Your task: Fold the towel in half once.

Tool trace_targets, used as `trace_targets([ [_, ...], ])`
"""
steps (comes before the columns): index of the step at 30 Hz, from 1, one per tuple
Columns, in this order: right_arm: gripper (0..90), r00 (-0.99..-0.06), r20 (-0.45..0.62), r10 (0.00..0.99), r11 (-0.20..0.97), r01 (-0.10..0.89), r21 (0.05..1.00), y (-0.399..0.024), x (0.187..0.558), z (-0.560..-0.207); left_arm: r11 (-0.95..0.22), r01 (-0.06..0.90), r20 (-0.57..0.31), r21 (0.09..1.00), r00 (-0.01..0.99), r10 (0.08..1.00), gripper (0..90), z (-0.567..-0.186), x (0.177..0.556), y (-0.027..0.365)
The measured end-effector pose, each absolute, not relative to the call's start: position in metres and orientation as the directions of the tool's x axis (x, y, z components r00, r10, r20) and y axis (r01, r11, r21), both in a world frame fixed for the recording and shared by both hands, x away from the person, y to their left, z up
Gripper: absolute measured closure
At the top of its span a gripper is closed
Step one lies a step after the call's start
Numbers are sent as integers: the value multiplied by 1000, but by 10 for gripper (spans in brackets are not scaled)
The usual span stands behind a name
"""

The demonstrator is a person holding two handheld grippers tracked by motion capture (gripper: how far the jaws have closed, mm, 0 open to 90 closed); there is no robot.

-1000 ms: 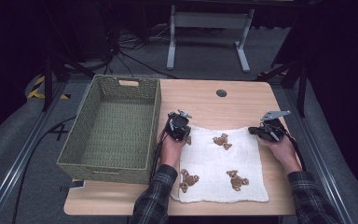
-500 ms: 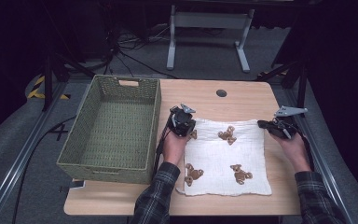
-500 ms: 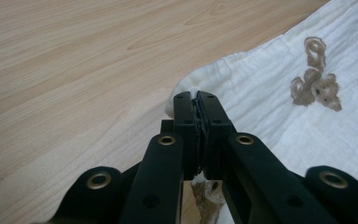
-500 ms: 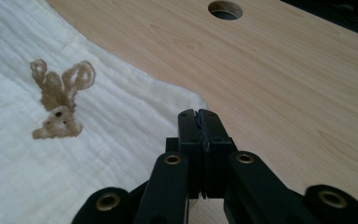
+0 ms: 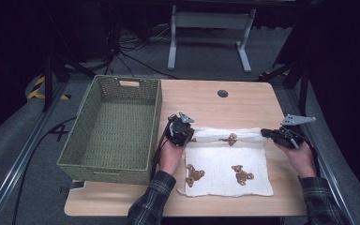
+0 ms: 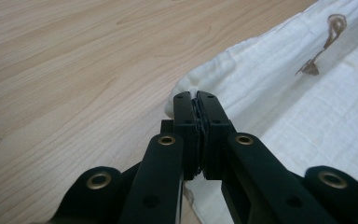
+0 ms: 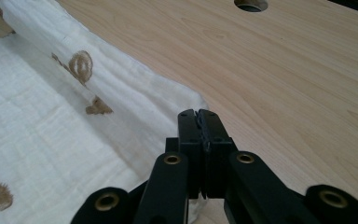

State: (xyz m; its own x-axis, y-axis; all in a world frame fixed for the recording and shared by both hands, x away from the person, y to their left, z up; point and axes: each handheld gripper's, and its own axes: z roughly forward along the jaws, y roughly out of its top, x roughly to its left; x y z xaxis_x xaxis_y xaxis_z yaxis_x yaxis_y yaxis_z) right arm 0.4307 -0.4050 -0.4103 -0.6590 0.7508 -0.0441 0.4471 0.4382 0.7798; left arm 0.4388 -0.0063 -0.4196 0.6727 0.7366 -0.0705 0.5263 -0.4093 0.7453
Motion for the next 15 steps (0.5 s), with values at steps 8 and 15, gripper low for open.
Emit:
trace_targets([
  [8,889,-676,-45,735,452,440,776,-403,413,-410,-450,496,-16,742,685,728,877,-417,419,-7],
  [15,889,-682,-36,731,448,440,778,-404,402,-412,-450,484,-14,751,693,721,878,-411,404,-5],
])
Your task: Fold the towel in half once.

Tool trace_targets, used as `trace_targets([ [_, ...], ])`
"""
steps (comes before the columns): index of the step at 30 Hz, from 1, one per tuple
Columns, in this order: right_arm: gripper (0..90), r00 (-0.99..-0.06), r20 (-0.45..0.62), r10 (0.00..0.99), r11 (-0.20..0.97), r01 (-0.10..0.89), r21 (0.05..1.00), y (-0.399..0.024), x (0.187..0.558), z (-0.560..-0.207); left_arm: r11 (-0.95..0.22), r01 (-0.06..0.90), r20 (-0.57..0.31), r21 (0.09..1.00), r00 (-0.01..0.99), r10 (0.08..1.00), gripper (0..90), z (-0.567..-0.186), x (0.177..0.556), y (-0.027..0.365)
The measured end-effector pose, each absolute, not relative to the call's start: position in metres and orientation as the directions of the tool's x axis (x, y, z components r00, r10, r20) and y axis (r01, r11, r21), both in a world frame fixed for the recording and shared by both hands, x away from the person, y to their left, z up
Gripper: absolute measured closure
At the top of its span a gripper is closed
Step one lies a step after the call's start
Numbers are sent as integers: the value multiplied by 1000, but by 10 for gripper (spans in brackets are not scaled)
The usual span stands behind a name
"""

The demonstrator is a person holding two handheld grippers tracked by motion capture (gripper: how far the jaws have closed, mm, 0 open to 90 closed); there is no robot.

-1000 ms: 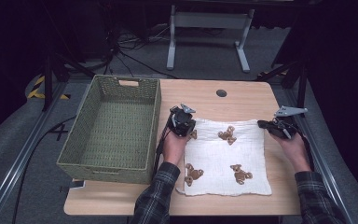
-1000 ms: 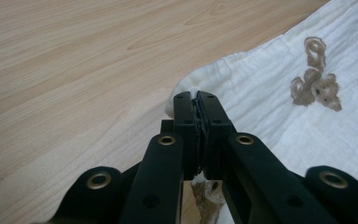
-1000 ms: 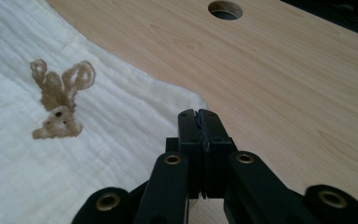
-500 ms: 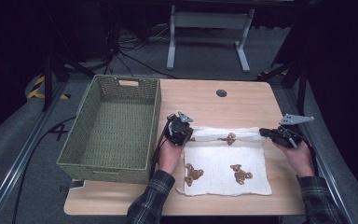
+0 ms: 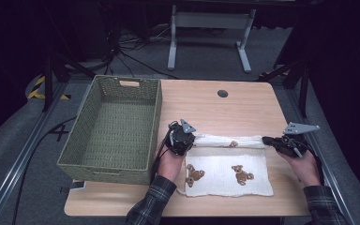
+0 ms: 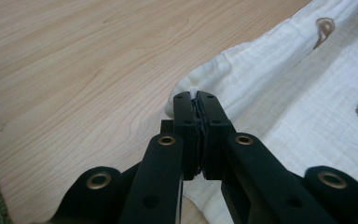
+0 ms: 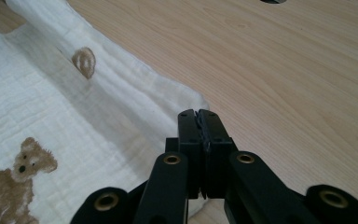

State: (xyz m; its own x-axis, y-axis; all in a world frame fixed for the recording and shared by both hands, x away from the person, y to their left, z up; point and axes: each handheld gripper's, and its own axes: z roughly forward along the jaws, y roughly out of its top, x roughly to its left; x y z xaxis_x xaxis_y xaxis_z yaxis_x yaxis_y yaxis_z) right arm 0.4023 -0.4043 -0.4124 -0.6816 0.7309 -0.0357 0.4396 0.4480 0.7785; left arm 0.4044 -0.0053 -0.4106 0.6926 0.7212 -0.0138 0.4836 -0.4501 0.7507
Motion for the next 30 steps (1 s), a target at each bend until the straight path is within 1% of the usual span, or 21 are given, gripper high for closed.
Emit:
trace_targets([
  [4,889,-687,-29,726,448,440,778,-405,395,-413,-459,489,-15,742,696,717,878,-413,397,-7],
  [7,888,-694,-27,719,452,438,777,-406,391,-413,-471,483,1,738,697,717,878,-413,393,-7],
  [19,887,-721,-11,693,458,428,779,-405,365,-415,-483,492,-9,724,708,706,877,-414,370,-3],
  [20,887,-724,-11,690,462,428,777,-405,362,-414,-494,477,3,727,717,698,878,-414,370,-3],
  [22,887,-727,-12,686,463,424,778,-405,360,-415,-486,491,-9,723,711,703,877,-414,365,-3],
  [30,887,-737,-4,676,457,415,787,-408,344,-413,-499,484,-13,718,727,686,878,-413,352,-1],
])
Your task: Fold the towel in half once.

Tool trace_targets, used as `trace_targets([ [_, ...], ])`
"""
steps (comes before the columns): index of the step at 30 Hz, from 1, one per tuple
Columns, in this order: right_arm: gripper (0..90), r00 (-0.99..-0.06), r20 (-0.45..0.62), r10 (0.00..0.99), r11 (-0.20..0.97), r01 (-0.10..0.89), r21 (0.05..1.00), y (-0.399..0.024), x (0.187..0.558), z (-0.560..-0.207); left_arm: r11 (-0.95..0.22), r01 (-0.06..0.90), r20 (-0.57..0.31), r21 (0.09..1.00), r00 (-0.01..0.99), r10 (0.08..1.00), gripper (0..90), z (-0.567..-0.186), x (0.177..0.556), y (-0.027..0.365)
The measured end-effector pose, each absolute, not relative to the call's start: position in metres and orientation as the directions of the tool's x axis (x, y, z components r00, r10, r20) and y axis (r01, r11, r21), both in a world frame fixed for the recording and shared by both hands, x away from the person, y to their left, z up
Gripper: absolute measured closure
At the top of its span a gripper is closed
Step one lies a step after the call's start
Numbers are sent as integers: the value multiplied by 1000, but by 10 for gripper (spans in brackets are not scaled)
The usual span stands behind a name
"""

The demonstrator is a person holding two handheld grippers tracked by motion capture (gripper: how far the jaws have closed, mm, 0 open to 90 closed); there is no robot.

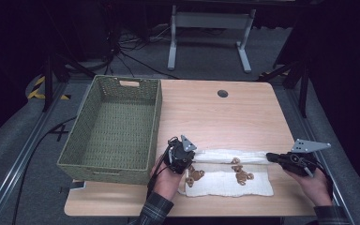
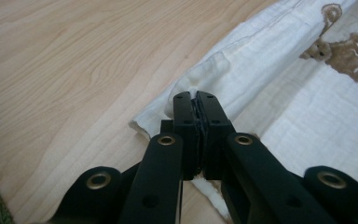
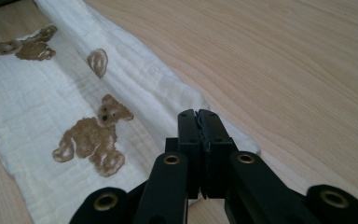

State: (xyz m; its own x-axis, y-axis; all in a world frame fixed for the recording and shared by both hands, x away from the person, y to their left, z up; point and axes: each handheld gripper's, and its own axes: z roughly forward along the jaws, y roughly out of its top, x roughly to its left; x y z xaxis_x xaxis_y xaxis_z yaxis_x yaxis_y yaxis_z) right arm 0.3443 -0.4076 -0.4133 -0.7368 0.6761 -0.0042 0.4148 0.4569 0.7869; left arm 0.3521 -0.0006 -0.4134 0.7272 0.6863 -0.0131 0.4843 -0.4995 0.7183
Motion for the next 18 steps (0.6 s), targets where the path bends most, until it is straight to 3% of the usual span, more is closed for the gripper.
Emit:
trace_targets([
  [18,887,-762,27,647,458,416,786,-403,308,-418,-510,492,-47,705,751,659,878,-418,320,10],
])
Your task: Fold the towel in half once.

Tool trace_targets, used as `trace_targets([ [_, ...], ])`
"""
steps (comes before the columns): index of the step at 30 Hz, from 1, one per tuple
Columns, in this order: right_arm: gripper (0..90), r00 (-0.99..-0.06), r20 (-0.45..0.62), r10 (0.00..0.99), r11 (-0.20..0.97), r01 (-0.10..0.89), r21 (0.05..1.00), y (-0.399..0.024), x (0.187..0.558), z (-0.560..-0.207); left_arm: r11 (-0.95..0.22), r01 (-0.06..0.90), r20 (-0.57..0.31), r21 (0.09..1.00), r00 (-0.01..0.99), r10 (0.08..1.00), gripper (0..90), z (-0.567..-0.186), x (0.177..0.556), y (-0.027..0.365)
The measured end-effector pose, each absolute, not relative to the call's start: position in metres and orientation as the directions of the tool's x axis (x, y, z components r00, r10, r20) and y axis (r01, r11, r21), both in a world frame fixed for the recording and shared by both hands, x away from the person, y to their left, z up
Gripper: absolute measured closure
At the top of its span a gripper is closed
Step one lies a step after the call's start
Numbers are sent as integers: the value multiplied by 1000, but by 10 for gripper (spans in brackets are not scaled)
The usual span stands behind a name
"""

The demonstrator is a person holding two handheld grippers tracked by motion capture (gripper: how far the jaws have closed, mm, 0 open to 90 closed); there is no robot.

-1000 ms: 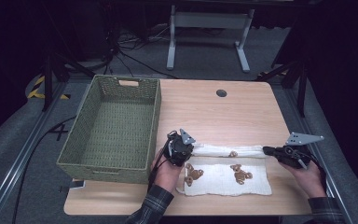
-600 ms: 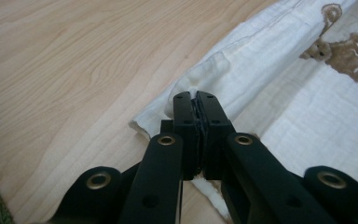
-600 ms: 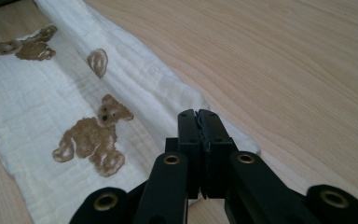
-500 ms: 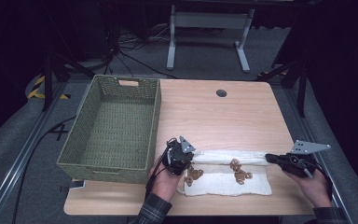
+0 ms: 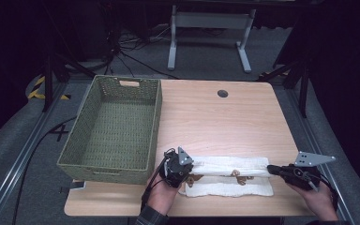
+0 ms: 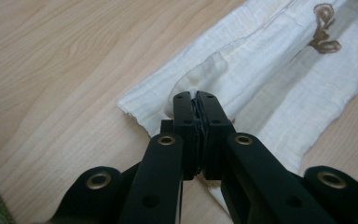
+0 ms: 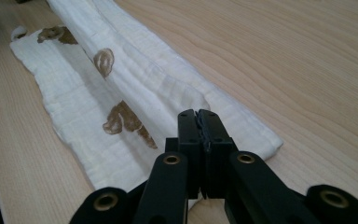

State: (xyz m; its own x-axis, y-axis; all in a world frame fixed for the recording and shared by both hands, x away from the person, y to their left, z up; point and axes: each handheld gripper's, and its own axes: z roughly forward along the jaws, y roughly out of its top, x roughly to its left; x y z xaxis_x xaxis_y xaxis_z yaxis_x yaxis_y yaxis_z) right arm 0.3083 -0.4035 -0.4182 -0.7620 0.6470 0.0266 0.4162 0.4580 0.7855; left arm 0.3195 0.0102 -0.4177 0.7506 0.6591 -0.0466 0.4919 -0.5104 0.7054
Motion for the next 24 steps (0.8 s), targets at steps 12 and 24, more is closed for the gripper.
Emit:
trace_targets([
  [12,886,-779,45,625,490,437,754,-399,296,-428,-548,517,-81,658,771,632,877,-431,308,12],
  [24,750,-777,54,627,471,434,768,-403,295,-425,-544,482,-83,687,796,600,712,-419,310,13],
])
